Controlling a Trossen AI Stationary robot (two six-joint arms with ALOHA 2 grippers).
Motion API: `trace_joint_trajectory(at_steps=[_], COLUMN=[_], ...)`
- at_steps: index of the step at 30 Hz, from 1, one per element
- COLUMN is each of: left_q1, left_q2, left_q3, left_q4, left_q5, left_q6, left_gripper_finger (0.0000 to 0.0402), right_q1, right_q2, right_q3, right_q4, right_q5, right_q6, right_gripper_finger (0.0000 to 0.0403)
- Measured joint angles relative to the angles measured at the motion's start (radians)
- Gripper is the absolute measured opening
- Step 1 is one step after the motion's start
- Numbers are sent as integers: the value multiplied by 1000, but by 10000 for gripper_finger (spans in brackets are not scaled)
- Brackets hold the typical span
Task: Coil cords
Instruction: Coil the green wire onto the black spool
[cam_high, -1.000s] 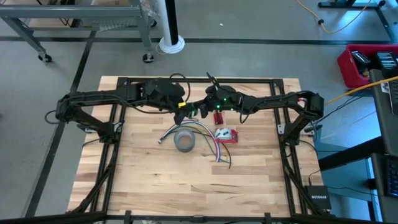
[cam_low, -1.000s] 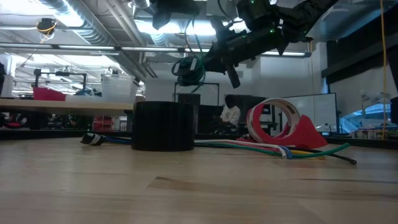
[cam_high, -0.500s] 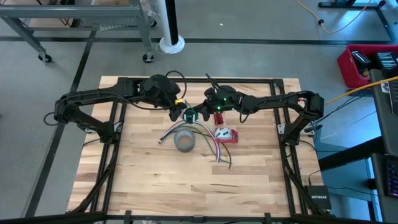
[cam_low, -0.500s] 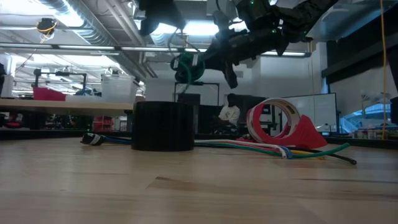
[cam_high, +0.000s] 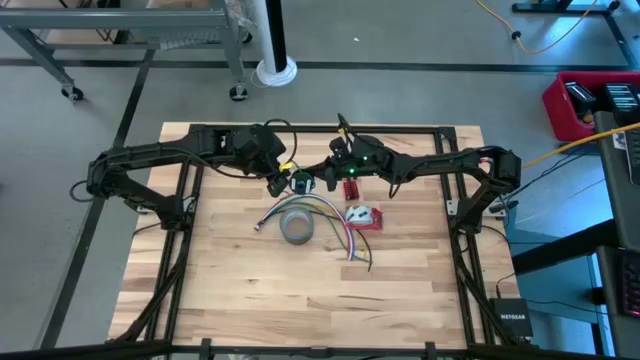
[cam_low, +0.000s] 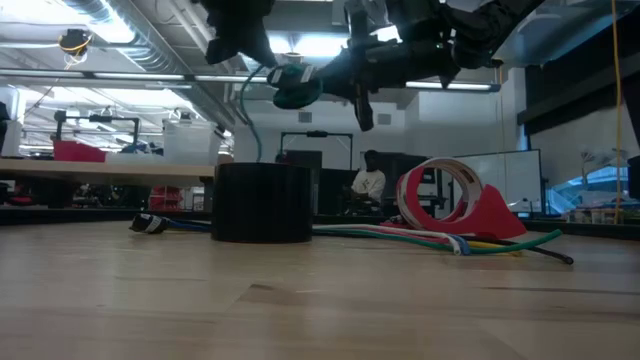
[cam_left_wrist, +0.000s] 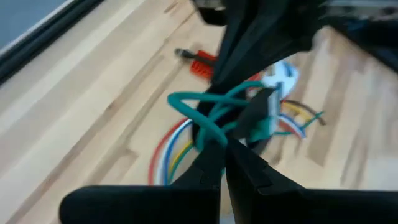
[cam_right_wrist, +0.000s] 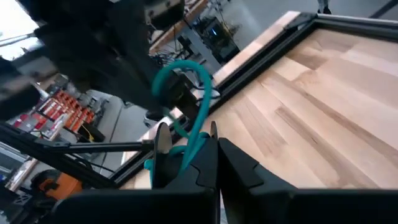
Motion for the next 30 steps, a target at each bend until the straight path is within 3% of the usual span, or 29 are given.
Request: trace_joint_trajectory(at_steps=[8,15,23,30], left_q1=[-47,-98,-139,-143], left_q2=[-1,-69,-224,-224], left_q3=[-9,-132,-385,-596], left_q4=[-47,-7,347,651], left_q5=[-119,-184,-173,-113], left_q6=[0,-71,-70,-101], left_gripper_finger=[0,0,0,0], right_q1=[0,0,0,-2], right_q2=[0,0,-6,-24], right_q3=[0,0,0,0], right_q4=[24,24,22,22], right_q5=[1,0,-75,-54], right_q6=[7,7,28,38], right_gripper_finger=[7,7,7,7])
